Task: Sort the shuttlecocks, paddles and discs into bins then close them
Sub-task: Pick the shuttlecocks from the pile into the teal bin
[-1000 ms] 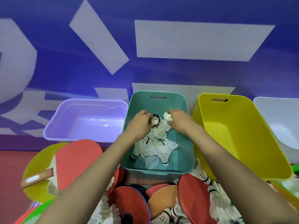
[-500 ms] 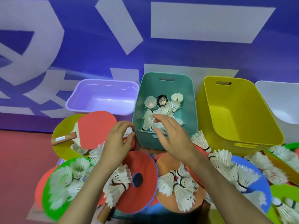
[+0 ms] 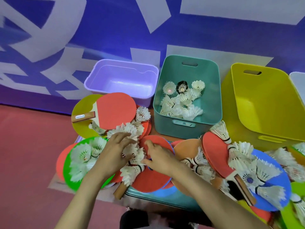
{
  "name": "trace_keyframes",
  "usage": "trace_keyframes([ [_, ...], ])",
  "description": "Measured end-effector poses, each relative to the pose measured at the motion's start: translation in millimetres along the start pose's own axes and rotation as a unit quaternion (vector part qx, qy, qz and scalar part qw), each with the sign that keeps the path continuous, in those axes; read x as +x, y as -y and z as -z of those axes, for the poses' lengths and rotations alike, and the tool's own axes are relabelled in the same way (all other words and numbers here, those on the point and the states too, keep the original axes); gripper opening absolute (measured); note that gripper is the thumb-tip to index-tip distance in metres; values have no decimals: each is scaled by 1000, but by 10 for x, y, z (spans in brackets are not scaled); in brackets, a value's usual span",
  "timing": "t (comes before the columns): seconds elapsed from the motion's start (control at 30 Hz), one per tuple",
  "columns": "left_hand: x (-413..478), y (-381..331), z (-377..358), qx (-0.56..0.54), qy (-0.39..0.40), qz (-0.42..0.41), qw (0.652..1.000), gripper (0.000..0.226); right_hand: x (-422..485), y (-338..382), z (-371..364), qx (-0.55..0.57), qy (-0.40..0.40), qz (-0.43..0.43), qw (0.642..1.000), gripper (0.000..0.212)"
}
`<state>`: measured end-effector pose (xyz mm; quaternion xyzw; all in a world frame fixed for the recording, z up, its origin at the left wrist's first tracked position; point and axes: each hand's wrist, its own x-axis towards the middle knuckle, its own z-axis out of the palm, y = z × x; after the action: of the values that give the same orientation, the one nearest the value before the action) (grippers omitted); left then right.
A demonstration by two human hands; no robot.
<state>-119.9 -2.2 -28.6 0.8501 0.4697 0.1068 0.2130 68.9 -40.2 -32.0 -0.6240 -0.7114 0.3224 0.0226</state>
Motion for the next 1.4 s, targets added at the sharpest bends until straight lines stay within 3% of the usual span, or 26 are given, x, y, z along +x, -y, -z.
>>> trace_keyframes([
  [0.23, 90, 29, -79, 79, 9, -78, 994, 73, 180, 17, -280, 100, -27, -70, 992, 58],
  [0.4, 131, 18, -112, 88, -22, -75, 993, 40, 163, -62, -237, 129, -69, -72, 987, 44],
  [0.63, 161, -66, -64, 44, -105, -14, 993, 21, -72, -109, 144, 106, -123, -19, 986, 33],
  [0.8, 208, -229, 9, -126, -159, 12, 979, 21, -223, -181, 387, 74, -164, 25, 983, 32],
  [1.07, 389, -624, 213, -343, -192, 36, 919, 15, -479, -288, 788, 117, -287, 65, 949, 22],
  [1.23, 586, -874, 379, -377, -209, 18, 902, 14, -616, -371, 1160, 138, -340, 78, 927, 22],
  [1.4, 914, -1075, 432, -337, -224, -9, 914, 12, -545, -607, 1444, 117, -400, 48, 908, 22],
])
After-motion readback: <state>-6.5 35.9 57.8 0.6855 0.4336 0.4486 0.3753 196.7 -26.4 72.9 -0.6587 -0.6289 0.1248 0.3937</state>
